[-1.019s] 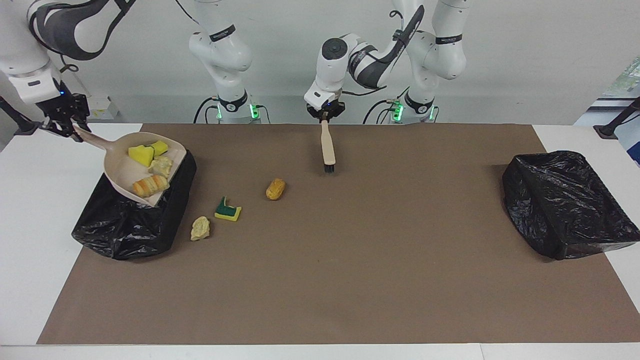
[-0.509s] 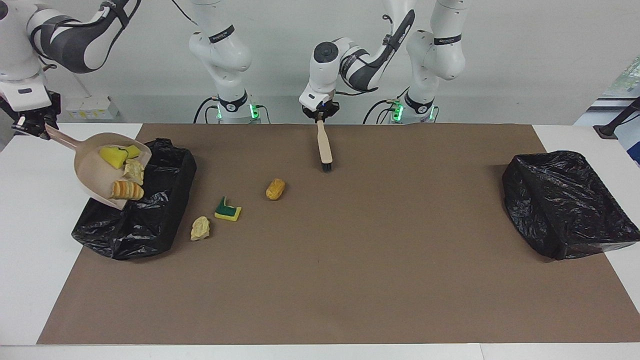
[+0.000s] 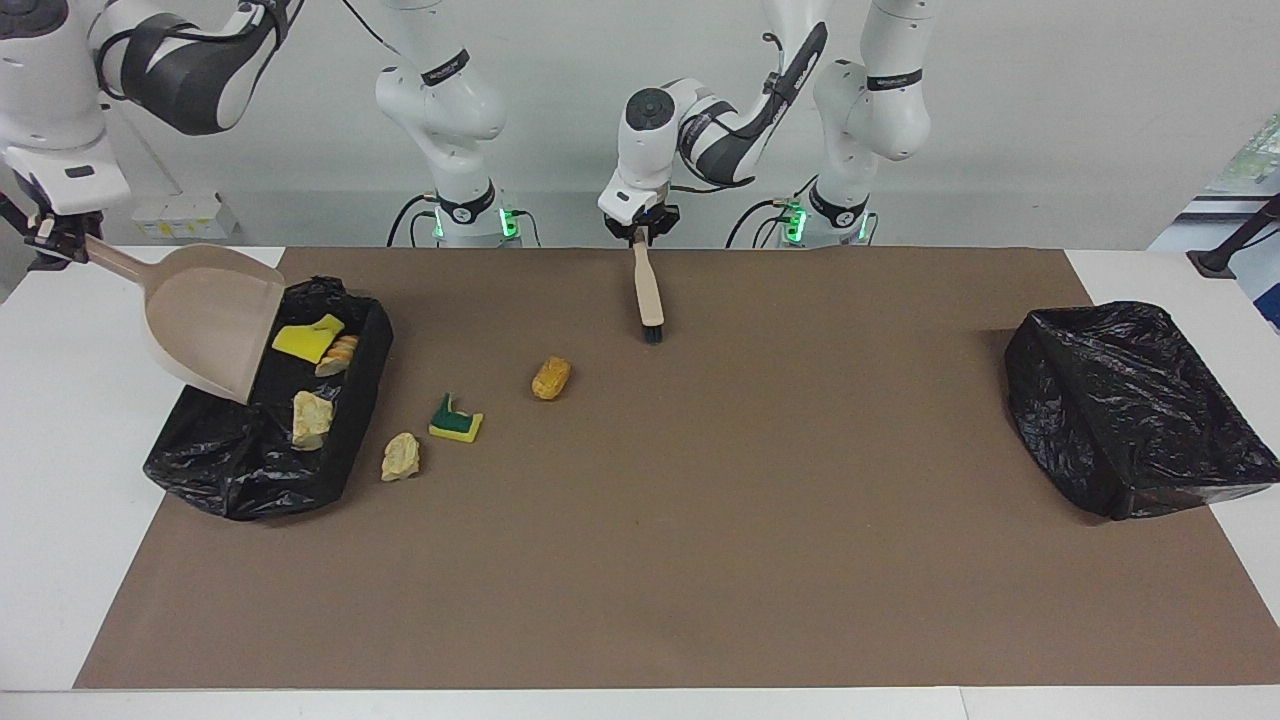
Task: Sweep and dump trash in bin
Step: 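Tilt the dustpan over the black bag with the right gripper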
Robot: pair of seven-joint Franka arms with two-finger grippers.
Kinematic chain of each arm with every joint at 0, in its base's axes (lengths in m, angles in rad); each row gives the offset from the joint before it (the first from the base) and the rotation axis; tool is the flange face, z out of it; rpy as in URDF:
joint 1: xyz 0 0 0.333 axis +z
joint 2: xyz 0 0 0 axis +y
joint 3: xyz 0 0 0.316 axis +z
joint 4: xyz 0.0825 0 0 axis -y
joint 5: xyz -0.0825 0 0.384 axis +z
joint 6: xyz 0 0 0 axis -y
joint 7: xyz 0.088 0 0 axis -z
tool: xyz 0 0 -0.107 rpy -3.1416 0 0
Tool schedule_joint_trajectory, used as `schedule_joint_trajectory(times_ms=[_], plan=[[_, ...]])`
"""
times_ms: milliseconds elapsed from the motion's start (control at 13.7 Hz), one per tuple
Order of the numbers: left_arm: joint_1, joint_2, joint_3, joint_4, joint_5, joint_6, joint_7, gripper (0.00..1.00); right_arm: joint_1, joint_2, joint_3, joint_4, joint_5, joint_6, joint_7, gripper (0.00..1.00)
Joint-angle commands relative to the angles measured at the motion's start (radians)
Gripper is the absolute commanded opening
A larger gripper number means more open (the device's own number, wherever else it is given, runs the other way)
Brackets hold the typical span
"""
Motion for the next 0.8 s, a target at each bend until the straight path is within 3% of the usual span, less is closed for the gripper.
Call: schedule_joint_trajectory(times_ms=[0,291,728], plan=[[0.046,-0.020,0.006,0.012,0.000,-0.011,0.027,1.00,0.012,0.000,0.001,0.019,-0.041,-0.033,0.022,0.00],[0.170,-0.048,0.010,0.071,0.084,-0.126,0.067,1.00,-0.005,0.003,-0.011,0.060,0.178,-0.035,0.055,0.00],[0.432,-0.122,0.010,0.100,0.220,-0.249,0.278,1.00,0.059,-0.012,0.023,0.042,0.410,-0.121,0.376,0.00]])
